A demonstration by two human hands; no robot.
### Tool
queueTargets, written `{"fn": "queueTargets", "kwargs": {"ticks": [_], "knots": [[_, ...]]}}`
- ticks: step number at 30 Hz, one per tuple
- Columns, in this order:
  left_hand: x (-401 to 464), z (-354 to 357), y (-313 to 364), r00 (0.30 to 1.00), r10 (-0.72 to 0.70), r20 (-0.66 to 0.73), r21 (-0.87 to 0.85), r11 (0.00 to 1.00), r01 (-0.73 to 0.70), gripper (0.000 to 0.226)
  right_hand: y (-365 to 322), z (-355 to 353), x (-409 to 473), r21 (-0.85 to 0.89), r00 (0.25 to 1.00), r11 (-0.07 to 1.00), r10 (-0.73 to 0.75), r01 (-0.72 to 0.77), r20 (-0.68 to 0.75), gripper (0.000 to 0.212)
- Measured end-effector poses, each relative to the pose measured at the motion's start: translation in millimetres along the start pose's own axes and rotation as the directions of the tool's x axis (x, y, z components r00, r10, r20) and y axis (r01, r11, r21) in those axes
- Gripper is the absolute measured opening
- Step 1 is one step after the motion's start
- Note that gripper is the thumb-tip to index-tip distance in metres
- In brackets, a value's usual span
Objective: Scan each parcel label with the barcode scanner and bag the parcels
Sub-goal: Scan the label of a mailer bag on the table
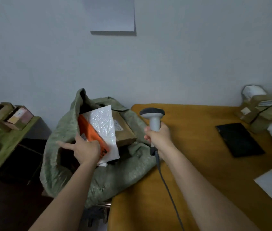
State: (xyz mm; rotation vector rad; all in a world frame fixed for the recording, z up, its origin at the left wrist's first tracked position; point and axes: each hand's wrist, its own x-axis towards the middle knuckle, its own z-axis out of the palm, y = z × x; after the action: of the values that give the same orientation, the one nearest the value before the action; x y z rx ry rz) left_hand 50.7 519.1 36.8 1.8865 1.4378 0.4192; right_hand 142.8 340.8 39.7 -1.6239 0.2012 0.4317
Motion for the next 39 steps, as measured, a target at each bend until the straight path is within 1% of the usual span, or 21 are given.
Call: {"fn": "queueTargets", "kwargs": {"ticks": [1,3,6,8,10,13,15,16,18,20,24,26,28,30,32,34,35,36,37,38,39], "knots": [[-11,7,8,0.998,0.067,-0.005,0.009,0.998,-0.067,0.056,-4,-17,-1,0.002,1.000,1.000,0.001,-0.001,-0.023,0.018],[-31,26,24,0.983,0.177,0.036,-0.009,0.984,-0.177,0.050,-10,-54,-3,0.006,0.997,1.000,-0.006,0.007,-0.074,0.019],[-65,62,50,0.937,0.287,0.199,-0.040,0.958,-0.285,0.042,-13,-118,-8,0.019,0.988,0.999,-0.027,0.031,-0.150,0.020],[-98,89,70,0.887,0.332,0.322,-0.032,0.940,-0.340,0.041,-11,-165,-13,0.023,0.979,0.999,-0.029,0.034,-0.200,0.019],[-138,119,88,0.832,0.377,0.406,-0.021,0.914,-0.404,0.037,-7,-214,-18,0.029,0.967,0.999,-0.029,0.037,-0.254,0.018],[-206,166,104,0.723,0.436,0.535,0.005,0.854,-0.519,0.040,5,-290,-26,0.029,0.944,0.998,-0.041,0.053,-0.329,0.020],[-255,199,107,0.633,0.434,0.641,0.037,0.806,-0.591,0.043,16,-342,-31,0.031,0.930,0.999,-0.027,0.041,-0.365,0.023],[-279,215,106,0.567,0.432,0.701,0.048,0.765,-0.642,0.044,23,-369,-33,0.028,0.923,0.999,-0.014,0.027,-0.386,0.024],[-326,249,100,0.396,0.416,0.818,0.037,0.650,-0.759,0.044,37,-419,-37,0.020,0.910,1.000,0.002,0.007,-0.414,0.026],[-371,281,87,0.244,0.378,0.893,0.009,0.527,-0.850,0.047,51,-464,-41,0.018,0.904,1.000,0.020,-0.014,-0.427,0.025],[-443,332,53,0.005,0.310,0.951,-0.098,0.316,-0.944,0.062,73,-525,-44,-0.013,0.882,0.997,0.063,-0.078,-0.467,0.024],[-472,354,39,-0.092,0.294,0.952,-0.138,0.139,-0.981,0.072,83,-549,-42,-0.019,0.879,0.993,0.091,-0.113,-0.469,0.026],[-487,371,27,-0.149,0.265,0.953,-0.146,-0.033,-0.989,0.077,93,-563,-38,-0.022,0.885,0.992,0.104,-0.127,-0.455,0.029],[-492,385,15,-0.152,0.248,0.957,-0.124,-0.126,-0.984,0.076,99,-571,-34,-0.028,0.893,0.991,0.104,-0.129,-0.439,0.032],[-492,391,11,-0.153,0.263,0.953,-0.110,-0.170,-0.979,0.071,103,-572,-30,-0.022,0.899,0.992,0.105,-0.126,-0.425,0.033],[-490,394,11,-0.119,0.293,0.949,-0.085,-0.127,-0.988,0.063,104,-571,-28,-0.006,0.904,0.992,0.112,-0.126,-0.413,0.033],[-487,392,12,-0.095,0.309,0.946,-0.075,-0.077,-0.994,0.056,103,-570,-29,0.001,0.907,0.992,0.114,-0.124,-0.406,0.033],[-484,387,15,-0.037,0.332,0.942,-0.046,0.018,-0.999,0.048,100,-570,-30,0.009,0.911,0.993,0.111,-0.117,-0.397,0.033],[-478,384,18,0.037,0.345,0.938,-0.018,0.153,-0.988,0.042,95,-570,-32,0.019,0.916,0.995,0.101,-0.102,-0.389,0.031],[-473,377,26,0.129,0.345,0.930,0.026,0.289,-0.957,0.037,89,-570,-33,0.024,0.919,0.996,0.086,-0.083,-0.386,0.029],[-465,372,33,0.214,0.333,0.918,0.067,0.403,-0.913,0.029,81,-570,-35,0.022,0.920,0.998,0.064,-0.060,-0.387,0.027]]}}
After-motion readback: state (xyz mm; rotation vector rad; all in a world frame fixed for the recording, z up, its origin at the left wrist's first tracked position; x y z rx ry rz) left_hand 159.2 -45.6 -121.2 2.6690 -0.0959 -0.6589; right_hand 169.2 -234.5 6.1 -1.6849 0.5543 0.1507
